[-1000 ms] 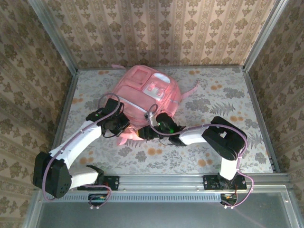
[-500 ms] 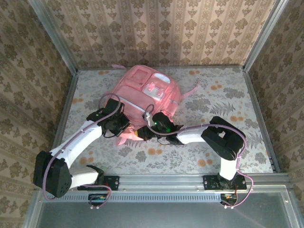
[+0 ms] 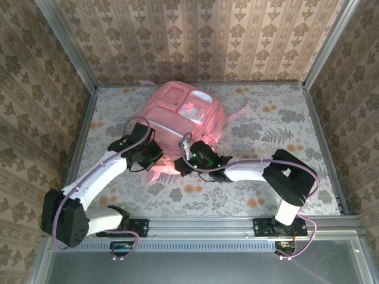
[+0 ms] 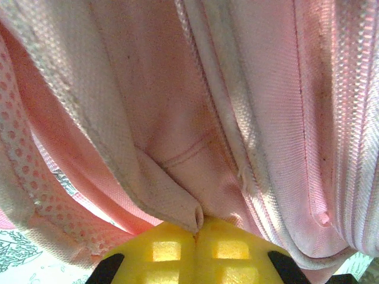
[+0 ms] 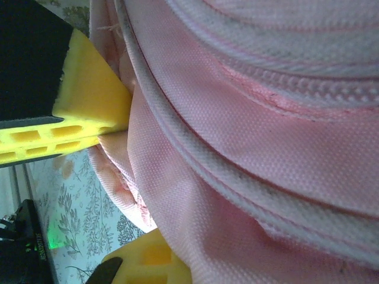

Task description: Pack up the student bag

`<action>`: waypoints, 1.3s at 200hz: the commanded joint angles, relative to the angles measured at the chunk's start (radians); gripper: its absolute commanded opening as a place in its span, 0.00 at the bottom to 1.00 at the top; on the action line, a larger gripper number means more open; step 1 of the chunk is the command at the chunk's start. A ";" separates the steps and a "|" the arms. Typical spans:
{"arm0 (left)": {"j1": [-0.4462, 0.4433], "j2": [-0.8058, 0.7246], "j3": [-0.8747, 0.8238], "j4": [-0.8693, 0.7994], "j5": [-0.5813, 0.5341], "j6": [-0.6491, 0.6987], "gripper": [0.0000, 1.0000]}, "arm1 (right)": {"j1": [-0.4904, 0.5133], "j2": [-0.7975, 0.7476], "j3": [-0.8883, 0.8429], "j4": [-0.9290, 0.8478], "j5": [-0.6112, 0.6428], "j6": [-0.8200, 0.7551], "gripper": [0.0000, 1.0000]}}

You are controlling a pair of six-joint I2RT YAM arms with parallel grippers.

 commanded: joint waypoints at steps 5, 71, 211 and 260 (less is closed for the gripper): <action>0.005 -0.032 0.008 0.012 0.008 0.025 0.00 | -0.002 -0.032 -0.034 -0.074 0.098 -0.047 0.00; 0.000 -0.034 0.003 0.022 0.022 0.020 0.00 | -0.007 -0.042 -0.064 0.067 -0.021 -0.008 0.00; -0.032 -0.036 0.020 0.085 0.047 -0.012 0.00 | -0.027 0.108 0.031 0.180 -0.154 0.228 0.13; -0.030 -0.038 0.032 0.067 0.016 -0.005 0.00 | 0.021 0.028 0.039 -0.042 0.026 0.061 0.00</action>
